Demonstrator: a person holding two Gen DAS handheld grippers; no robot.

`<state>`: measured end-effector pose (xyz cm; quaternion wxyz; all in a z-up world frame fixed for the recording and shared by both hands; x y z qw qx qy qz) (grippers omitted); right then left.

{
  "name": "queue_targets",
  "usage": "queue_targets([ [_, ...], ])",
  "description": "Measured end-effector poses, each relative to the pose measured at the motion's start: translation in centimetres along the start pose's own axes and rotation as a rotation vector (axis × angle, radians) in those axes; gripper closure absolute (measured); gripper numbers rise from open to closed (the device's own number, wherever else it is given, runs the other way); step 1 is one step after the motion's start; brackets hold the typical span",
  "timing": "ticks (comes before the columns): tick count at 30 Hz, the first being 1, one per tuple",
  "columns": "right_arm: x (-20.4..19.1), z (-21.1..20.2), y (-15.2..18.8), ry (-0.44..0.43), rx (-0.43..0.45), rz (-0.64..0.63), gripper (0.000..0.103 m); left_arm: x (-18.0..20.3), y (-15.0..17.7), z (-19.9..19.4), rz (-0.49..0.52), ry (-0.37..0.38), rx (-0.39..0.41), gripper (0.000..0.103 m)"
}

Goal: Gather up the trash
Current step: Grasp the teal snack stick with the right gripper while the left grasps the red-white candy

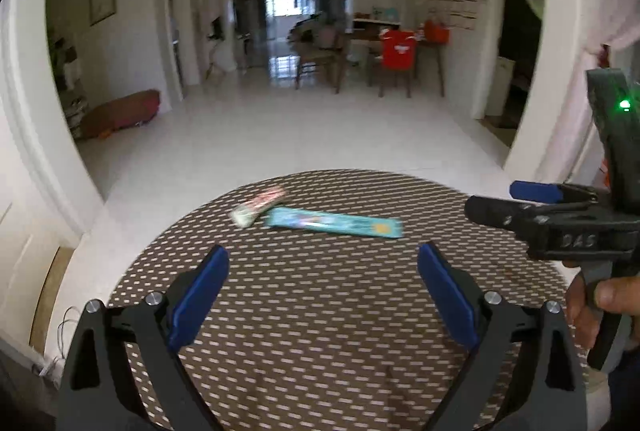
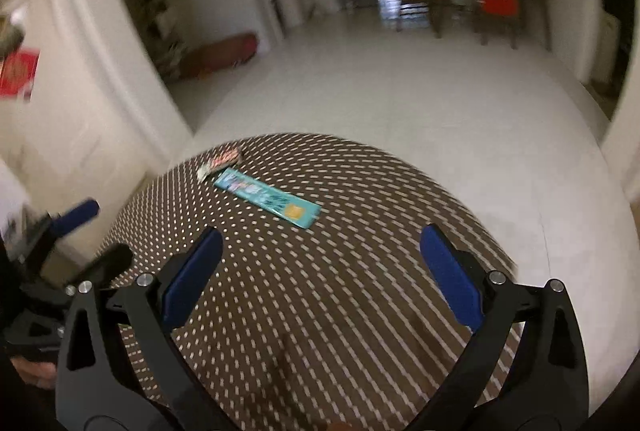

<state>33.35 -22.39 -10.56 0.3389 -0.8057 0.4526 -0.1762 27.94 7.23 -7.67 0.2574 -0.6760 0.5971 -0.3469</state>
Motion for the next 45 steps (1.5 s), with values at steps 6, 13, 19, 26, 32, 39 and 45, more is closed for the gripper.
queue_targets([
  [6,-3.6,8.0,-2.3,-0.057,-0.089,-0.16,0.014,-4.8,-0.5,2.6,-0.038,-0.058,-0.026,0.01],
  [13,-6.3,14.6,-3.2,-0.073,-0.169,-0.289,0.048,-8.1,-1.4,6.8,-0.036,-0.088,-0.07,0.01],
  [19,-6.3,13.3,-1.9,-0.035,-0.142,-0.286,0.072,-7.9,-3.0,10.7,0.058,-0.077,-0.107,0.01],
  [26,-3.3,10.0,0.4,-0.067,-0.141,-0.142,0.075,-6.7,-4.8,15.4,0.208,-0.045,-0.149,0.01],
  [32,-1.1,7.6,2.1,-0.068,-0.126,-0.038,0.075,-6.7,-5.4,18.9,0.159,0.038,-0.277,0.073],
  [39,0.5,4.4,4.0,-0.069,-0.082,0.064,0.075,-6.2,-3.2,16.1,0.103,0.064,-0.303,0.095],
  [45,0.9,-0.7,6.8,-0.061,-0.032,0.104,0.075,-5.0,0.2,10.6,0.031,0.108,-0.277,0.095],
])
Point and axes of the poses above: each gripper's, at about its wrist camera, not at the fingertips, and z roughly the way its jaws point, x to its right, y to its underside, the point moved 1 cm from there along z, roughly the way its jaws point, and after that the axes turned 13 degrees about -z, right-handed, at the moved point
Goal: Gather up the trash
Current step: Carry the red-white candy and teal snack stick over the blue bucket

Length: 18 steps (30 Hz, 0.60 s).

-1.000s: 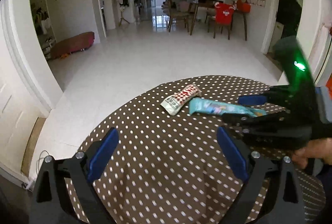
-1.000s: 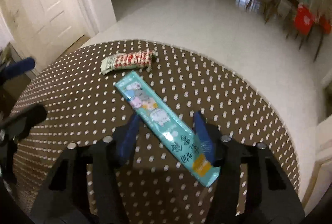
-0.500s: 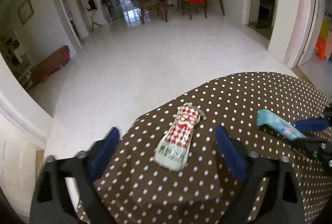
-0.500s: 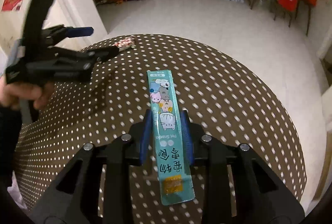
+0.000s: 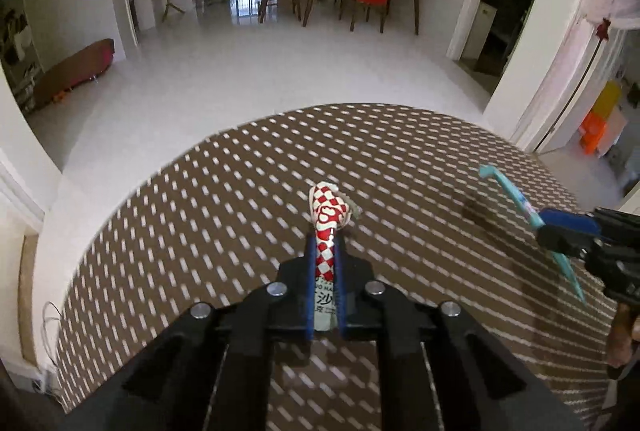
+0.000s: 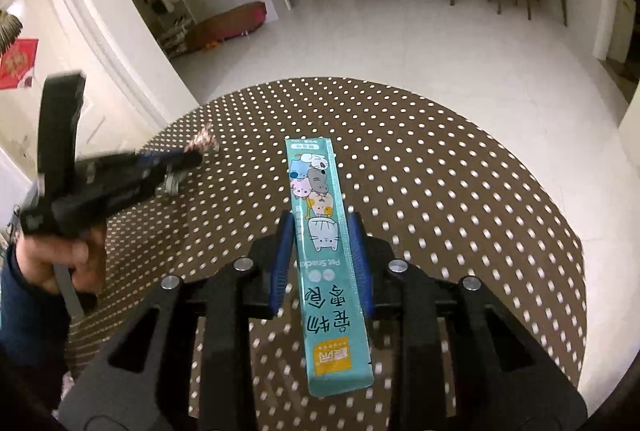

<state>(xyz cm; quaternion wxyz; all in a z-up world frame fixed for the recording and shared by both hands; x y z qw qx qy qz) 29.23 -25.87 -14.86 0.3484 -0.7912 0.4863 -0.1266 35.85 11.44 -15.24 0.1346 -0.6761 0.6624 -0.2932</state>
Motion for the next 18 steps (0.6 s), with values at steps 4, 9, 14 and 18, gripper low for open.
queue_targets([
  [4,0.2,-3.4,0.9,0.015,0.042,0.013,0.075,2.6,2.6,-3.3,-0.019,0.031,0.042,0.095],
  [9,1.1,-8.1,2.7,0.039,0.099,0.041,0.075,7.1,4.2,-5.9,-0.031,0.081,0.081,0.095],
  [14,3.1,-12.0,4.6,0.05,0.143,0.082,0.075,11.9,6.3,-7.6,-0.036,0.104,0.105,0.095],
  [18,5.3,-15.5,7.0,0.063,0.175,0.115,0.075,15.0,8.1,-8.7,-0.034,0.113,0.115,0.095],
])
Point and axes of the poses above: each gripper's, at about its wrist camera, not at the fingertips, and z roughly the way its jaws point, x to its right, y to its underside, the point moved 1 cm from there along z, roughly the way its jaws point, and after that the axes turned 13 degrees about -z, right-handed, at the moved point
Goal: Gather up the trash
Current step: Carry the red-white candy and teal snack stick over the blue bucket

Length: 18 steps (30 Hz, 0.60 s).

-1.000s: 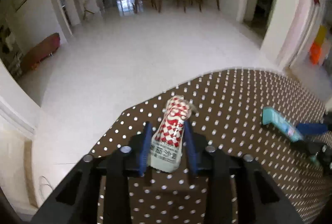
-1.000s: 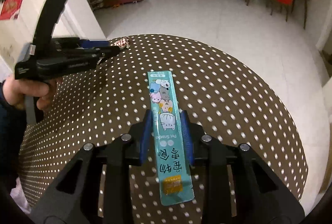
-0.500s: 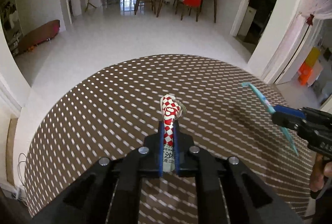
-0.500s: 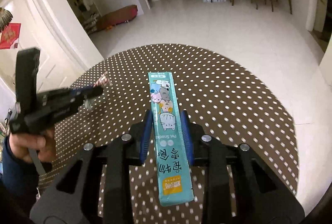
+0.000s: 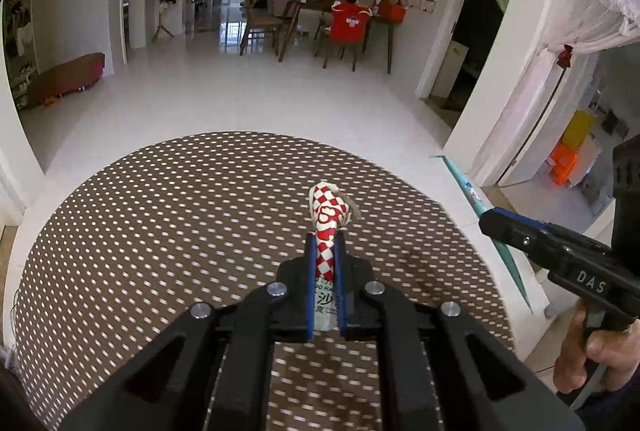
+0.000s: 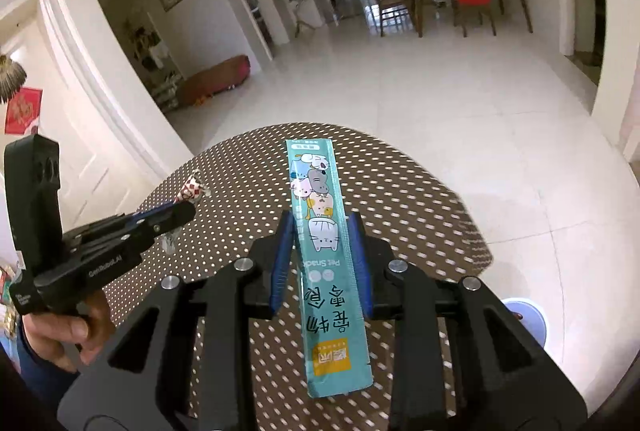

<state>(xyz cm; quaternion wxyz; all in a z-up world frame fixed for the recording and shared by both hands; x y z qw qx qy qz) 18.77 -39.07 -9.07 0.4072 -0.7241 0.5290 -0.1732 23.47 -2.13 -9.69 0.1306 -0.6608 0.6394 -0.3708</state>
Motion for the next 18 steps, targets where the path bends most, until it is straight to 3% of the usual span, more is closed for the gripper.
queue_targets([
  [7,5.4,-6.1,2.2,0.065,0.062,0.091,0.075,7.7,2.9,-1.2,0.062,0.053,-0.001,0.095],
  [18,15.9,-11.7,7.6,0.208,0.082,0.299,0.075,19.8,5.4,1.2,0.214,0.17,-0.059,0.095],
])
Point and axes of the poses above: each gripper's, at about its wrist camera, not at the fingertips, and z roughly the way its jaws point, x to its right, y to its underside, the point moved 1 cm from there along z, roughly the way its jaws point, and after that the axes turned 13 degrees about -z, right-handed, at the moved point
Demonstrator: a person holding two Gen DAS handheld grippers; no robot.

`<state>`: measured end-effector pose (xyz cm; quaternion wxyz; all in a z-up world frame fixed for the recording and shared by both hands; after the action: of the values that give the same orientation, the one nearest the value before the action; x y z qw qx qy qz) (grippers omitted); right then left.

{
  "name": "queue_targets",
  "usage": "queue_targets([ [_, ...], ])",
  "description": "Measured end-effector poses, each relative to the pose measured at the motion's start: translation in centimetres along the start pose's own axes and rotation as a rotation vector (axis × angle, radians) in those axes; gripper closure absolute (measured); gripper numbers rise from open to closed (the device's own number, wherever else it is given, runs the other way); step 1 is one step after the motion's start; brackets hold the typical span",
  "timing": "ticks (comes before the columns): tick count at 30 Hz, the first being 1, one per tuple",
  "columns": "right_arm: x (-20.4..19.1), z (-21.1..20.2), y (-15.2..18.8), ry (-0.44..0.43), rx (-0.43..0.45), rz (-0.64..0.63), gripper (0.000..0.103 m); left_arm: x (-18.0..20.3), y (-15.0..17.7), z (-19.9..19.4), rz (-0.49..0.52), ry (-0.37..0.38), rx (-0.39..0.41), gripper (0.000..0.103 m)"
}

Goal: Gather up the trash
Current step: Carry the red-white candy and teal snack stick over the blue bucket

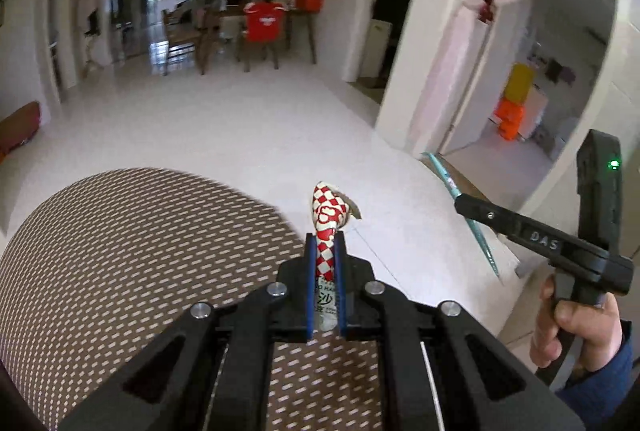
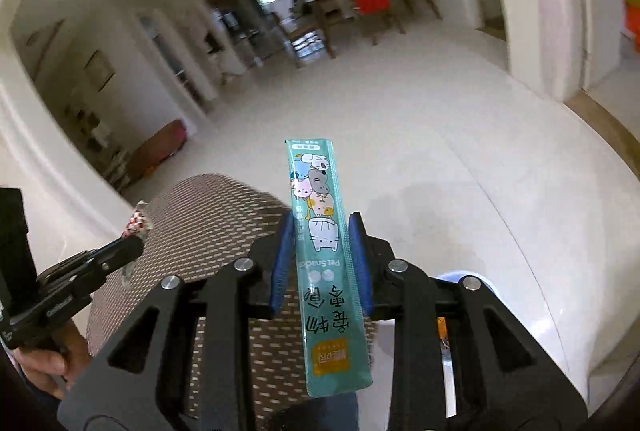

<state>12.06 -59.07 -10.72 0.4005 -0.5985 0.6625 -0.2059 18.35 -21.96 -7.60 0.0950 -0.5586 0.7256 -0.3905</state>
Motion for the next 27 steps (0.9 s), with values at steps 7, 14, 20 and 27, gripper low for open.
queue_targets([
  [7,4.7,0.0,1.6,0.051,-0.025,0.083,0.075,5.3,-0.1,4.9,0.067,0.057,-0.076,0.095],
  [14,7.6,1.3,2.5,0.08,-0.063,0.152,0.075,7.5,0.8,9.9,0.086,0.089,-0.188,0.095],
  [20,10.2,2.5,3.8,0.096,-0.101,0.219,0.075,9.7,1.8,14.9,0.089,0.08,-0.294,0.095],
  [27,12.6,5.3,5.2,0.088,-0.159,0.287,0.074,10.0,3.2,20.4,0.063,0.051,-0.429,0.095],
])
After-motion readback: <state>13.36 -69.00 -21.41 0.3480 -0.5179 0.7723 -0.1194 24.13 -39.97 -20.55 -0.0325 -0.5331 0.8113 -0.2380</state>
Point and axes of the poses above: each gripper's, at about its wrist camera, not at the fingertips, and z roughly the way its jaws point, x to its right, y to its underside, the point moved 1 cm from there along z, roughly the way its jaws point, and after that the axes turned 13 degrees about -z, right-handed, at the moved point
